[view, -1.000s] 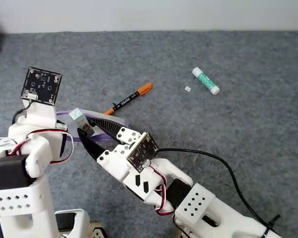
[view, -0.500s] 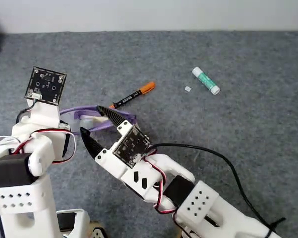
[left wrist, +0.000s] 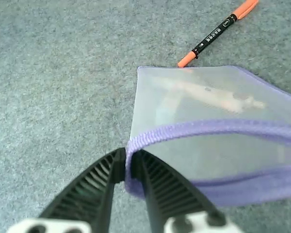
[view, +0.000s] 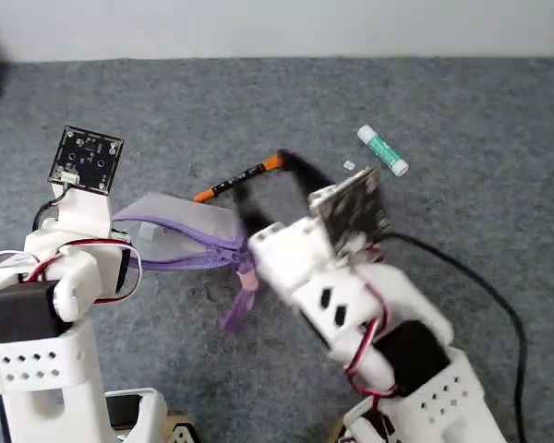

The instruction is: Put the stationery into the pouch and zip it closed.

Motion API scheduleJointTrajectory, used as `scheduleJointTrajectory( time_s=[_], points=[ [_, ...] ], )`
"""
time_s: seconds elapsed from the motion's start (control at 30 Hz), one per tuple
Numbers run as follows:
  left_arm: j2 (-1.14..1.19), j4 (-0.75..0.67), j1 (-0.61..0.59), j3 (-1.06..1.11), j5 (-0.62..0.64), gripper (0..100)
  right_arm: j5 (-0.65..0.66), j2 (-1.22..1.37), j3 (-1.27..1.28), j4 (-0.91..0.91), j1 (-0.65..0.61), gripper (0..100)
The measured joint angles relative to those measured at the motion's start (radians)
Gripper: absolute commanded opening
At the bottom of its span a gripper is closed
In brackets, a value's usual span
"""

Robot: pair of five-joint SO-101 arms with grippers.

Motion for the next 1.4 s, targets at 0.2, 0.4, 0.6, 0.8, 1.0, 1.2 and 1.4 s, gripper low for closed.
scheduleJointTrajectory(
  time_s=[0.2, 0.4, 0.6, 0.8, 1.0, 1.2, 1.4],
  points=[
    [0.000, 0.000, 0.000, 0.000, 0.000, 1, -0.009, 0.207, -0.172, 0.127, 0.157, 21.9],
    [0.000, 0.000, 0.000, 0.000, 0.000, 1, 0.100, 0.500, -0.356, 0.230, 0.192, 22.0],
    [0.000, 0.000, 0.000, 0.000, 0.000, 1, 0.275, 0.767, -0.476, 0.253, 0.190, 22.3],
    [0.000, 0.000, 0.000, 0.000, 0.000, 1, 0.442, 1.007, -0.586, 0.253, 0.189, 22.3],
    [0.000, 0.000, 0.000, 0.000, 0.000, 1, 0.519, 1.241, -0.764, 0.281, 0.189, 22.3],
    [0.000, 0.000, 0.000, 0.000, 0.000, 1, 0.595, 1.444, -0.950, 0.333, 0.178, 22.3],
    [0.000, 0.000, 0.000, 0.000, 0.000, 1, 0.703, 1.620, -1.080, 0.334, 0.153, 22.3]
  ],
)
